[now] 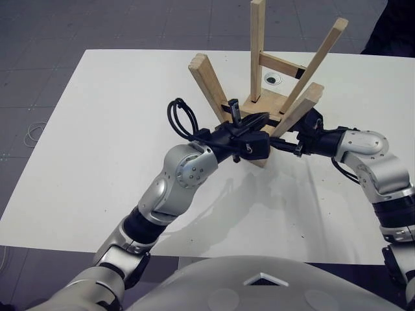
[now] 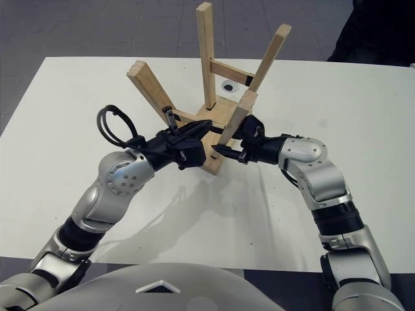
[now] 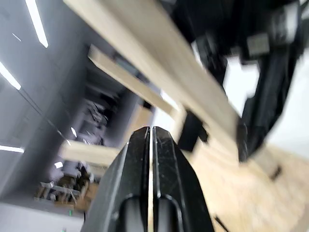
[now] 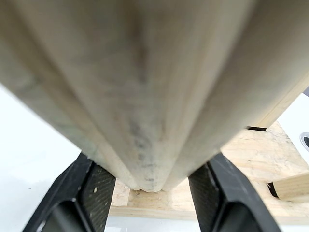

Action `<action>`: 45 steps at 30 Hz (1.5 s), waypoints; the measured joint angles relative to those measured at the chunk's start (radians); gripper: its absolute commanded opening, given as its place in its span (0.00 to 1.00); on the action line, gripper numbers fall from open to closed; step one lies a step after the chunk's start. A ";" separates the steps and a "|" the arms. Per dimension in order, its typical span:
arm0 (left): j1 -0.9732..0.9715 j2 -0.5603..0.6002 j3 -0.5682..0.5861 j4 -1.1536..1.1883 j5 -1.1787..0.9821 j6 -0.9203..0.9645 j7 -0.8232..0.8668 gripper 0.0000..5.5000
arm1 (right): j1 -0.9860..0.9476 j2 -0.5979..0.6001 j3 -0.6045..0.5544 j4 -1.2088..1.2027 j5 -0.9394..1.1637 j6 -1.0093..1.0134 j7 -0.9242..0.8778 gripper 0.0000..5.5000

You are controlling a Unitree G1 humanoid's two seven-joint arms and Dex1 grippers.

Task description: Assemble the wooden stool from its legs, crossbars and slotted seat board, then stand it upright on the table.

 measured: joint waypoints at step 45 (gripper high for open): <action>-0.242 -0.083 0.022 -0.148 -0.182 0.423 -0.212 0.02 | 0.006 0.012 -0.012 -0.013 0.023 0.053 -0.013 0.37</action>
